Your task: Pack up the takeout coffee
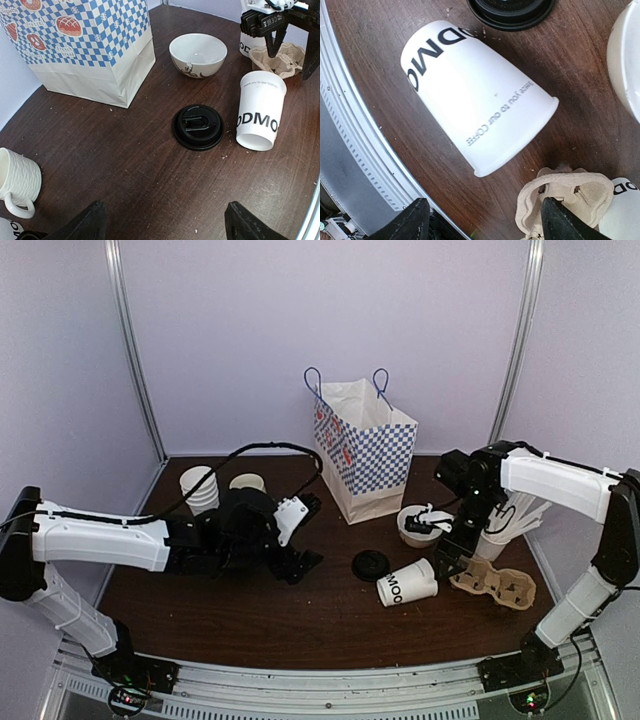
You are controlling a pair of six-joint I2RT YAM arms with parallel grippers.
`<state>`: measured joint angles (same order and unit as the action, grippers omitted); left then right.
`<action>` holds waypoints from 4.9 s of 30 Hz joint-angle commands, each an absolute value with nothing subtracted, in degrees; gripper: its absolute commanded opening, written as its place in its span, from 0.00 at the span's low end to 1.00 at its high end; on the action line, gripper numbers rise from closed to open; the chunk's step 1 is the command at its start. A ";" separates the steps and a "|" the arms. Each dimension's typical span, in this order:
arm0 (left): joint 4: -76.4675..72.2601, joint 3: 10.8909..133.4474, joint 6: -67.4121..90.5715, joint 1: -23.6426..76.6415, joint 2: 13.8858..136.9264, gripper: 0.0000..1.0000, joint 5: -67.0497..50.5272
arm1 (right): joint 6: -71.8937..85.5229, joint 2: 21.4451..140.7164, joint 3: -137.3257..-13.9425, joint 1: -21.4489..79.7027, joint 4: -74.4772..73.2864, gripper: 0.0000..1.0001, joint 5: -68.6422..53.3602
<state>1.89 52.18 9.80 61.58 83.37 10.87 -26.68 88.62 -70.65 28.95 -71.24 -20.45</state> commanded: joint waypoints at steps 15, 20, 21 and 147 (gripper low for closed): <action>0.69 51.19 11.90 61.70 83.82 0.86 9.57 | -28.89 99.37 -71.37 27.50 -63.68 0.67 -39.44; 0.35 51.01 12.20 61.69 84.61 0.85 9.20 | -30.24 98.89 -70.96 27.47 -63.72 0.57 -43.13; 0.47 51.18 12.19 61.65 84.81 0.86 9.01 | -30.36 98.86 -70.81 27.43 -63.60 0.54 -44.10; 7.52 50.14 9.62 59.13 74.26 0.92 23.64 | -31.29 121.59 -91.94 43.15 -54.88 0.89 -12.15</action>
